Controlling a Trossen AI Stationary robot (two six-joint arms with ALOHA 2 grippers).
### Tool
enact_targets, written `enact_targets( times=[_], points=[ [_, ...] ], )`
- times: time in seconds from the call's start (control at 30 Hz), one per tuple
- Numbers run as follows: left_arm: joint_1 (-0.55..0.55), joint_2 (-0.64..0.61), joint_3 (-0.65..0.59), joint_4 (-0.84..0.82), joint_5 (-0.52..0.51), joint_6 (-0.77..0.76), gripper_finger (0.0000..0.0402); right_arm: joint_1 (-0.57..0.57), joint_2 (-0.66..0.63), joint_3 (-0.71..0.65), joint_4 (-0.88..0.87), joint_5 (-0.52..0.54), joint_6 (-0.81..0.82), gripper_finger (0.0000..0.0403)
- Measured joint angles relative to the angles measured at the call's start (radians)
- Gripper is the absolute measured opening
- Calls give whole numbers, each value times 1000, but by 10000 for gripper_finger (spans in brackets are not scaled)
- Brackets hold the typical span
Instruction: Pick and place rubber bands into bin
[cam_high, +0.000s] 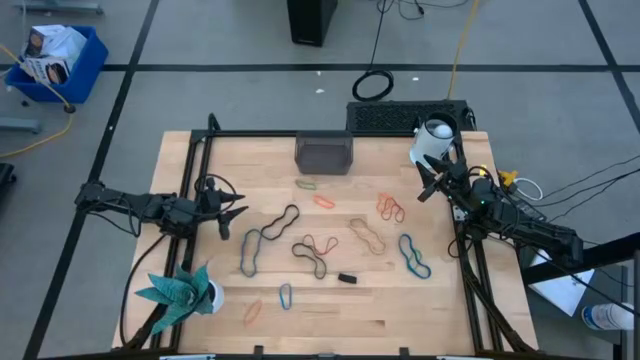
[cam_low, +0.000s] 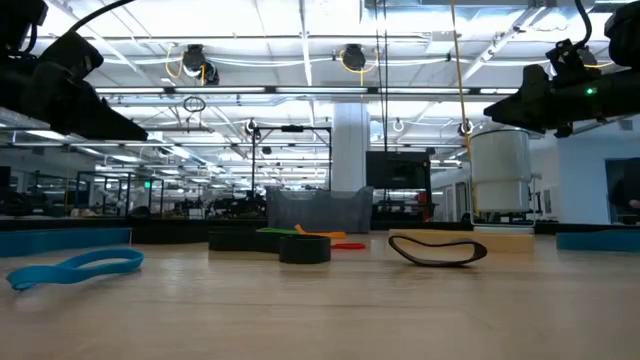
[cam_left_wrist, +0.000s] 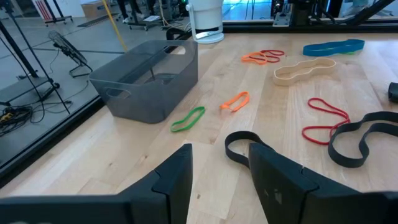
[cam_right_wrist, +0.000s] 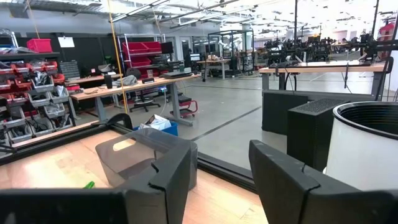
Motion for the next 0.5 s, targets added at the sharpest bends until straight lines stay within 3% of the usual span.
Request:
enact_targets(
  times=[0.5],
  points=[
    [0, 0, 0, 0, 0, 0, 166, 0, 0, 0, 0, 0, 6, 155]
  ],
)
